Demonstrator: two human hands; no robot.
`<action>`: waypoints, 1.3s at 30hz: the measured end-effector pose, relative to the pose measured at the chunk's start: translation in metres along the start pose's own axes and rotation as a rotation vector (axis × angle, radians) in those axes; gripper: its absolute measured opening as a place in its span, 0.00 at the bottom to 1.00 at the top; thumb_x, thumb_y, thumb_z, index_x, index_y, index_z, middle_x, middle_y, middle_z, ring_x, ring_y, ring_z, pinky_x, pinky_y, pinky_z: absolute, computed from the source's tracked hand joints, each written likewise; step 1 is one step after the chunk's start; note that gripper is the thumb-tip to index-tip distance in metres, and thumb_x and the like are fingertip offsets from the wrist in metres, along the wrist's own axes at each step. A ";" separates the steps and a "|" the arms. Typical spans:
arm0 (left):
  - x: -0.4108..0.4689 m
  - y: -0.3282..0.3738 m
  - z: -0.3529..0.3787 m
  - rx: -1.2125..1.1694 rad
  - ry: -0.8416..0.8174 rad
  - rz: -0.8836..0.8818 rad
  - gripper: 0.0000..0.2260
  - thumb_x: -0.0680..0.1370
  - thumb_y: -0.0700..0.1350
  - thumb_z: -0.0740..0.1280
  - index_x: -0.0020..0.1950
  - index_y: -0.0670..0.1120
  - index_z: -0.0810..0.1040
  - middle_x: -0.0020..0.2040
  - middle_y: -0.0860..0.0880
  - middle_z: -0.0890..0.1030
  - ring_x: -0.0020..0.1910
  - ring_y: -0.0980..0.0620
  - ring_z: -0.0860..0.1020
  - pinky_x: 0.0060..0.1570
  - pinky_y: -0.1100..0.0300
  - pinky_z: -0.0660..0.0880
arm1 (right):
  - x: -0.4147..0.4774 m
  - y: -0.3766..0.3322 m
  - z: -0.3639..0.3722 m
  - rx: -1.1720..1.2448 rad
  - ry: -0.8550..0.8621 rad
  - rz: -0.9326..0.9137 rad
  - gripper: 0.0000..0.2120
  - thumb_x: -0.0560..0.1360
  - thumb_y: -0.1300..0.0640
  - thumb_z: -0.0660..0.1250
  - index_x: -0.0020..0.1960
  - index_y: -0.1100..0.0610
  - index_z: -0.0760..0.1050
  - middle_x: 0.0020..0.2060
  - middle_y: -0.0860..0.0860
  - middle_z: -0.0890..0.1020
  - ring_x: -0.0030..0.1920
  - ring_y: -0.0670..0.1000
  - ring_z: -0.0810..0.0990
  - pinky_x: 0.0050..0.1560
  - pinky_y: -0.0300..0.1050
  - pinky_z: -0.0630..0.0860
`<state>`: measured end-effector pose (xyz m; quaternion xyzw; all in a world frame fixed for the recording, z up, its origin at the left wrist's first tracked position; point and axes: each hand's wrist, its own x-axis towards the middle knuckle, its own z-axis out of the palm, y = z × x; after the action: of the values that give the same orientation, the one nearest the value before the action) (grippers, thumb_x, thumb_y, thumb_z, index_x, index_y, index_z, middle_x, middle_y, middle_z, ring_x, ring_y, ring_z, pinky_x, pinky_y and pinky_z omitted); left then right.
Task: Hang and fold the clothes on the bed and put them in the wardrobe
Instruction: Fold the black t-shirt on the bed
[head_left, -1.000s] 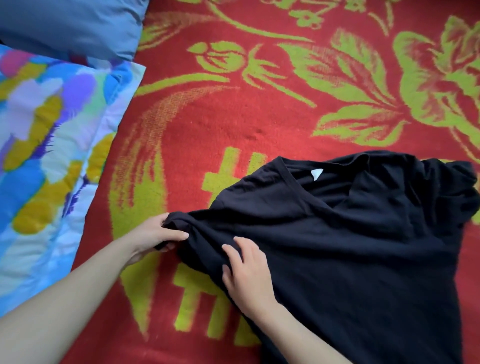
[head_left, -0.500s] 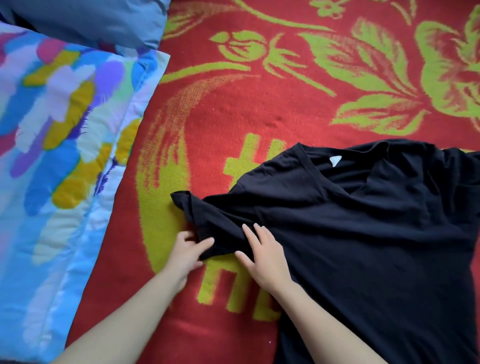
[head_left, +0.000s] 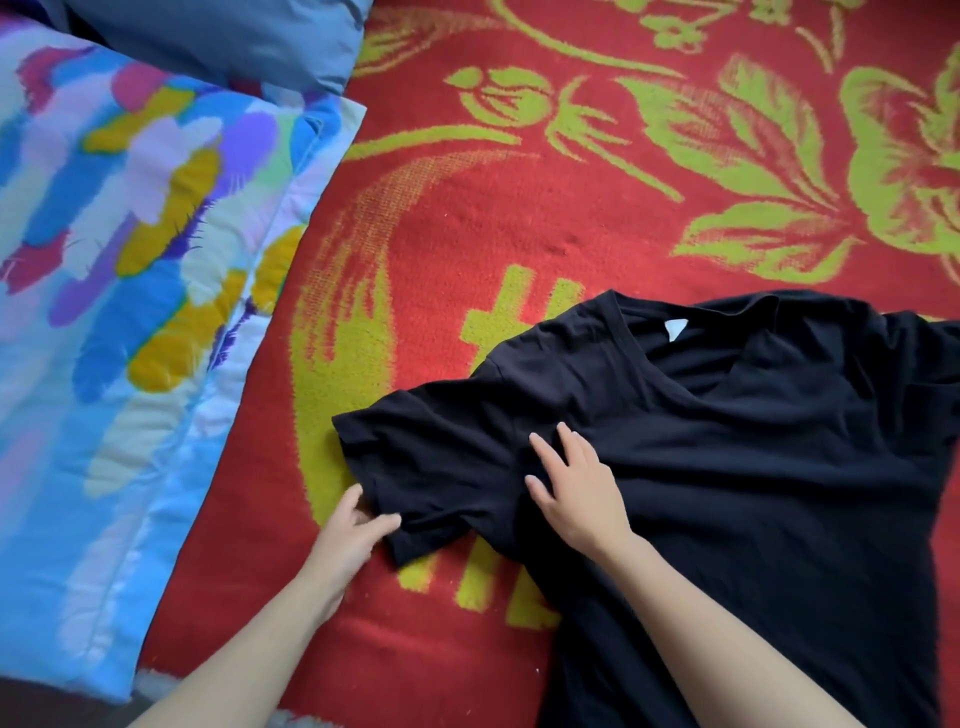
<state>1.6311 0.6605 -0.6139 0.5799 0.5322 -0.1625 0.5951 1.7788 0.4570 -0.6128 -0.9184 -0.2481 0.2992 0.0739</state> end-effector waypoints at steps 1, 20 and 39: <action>0.002 0.006 0.001 -0.114 0.023 0.010 0.28 0.76 0.38 0.67 0.73 0.51 0.60 0.50 0.50 0.78 0.45 0.54 0.76 0.43 0.57 0.69 | -0.001 0.005 -0.004 -0.007 0.027 -0.001 0.26 0.80 0.46 0.54 0.76 0.49 0.54 0.76 0.54 0.52 0.75 0.52 0.51 0.69 0.46 0.58; 0.062 0.185 0.157 0.961 0.209 0.300 0.24 0.75 0.58 0.65 0.67 0.48 0.66 0.64 0.45 0.74 0.64 0.42 0.70 0.59 0.49 0.63 | -0.028 0.250 -0.123 0.096 0.350 0.535 0.26 0.78 0.53 0.62 0.73 0.57 0.61 0.73 0.60 0.61 0.73 0.57 0.57 0.67 0.54 0.62; 0.058 0.203 0.184 0.917 0.552 0.431 0.21 0.77 0.50 0.64 0.69 0.45 0.69 0.66 0.35 0.68 0.65 0.35 0.64 0.61 0.41 0.62 | 0.020 0.383 -0.149 1.625 0.878 1.012 0.37 0.72 0.62 0.70 0.75 0.55 0.56 0.63 0.56 0.72 0.56 0.54 0.77 0.50 0.49 0.76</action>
<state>1.8995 0.5823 -0.6006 0.8948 0.4128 -0.0940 0.1416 2.0379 0.1368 -0.6107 -0.6170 0.4880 0.0124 0.6173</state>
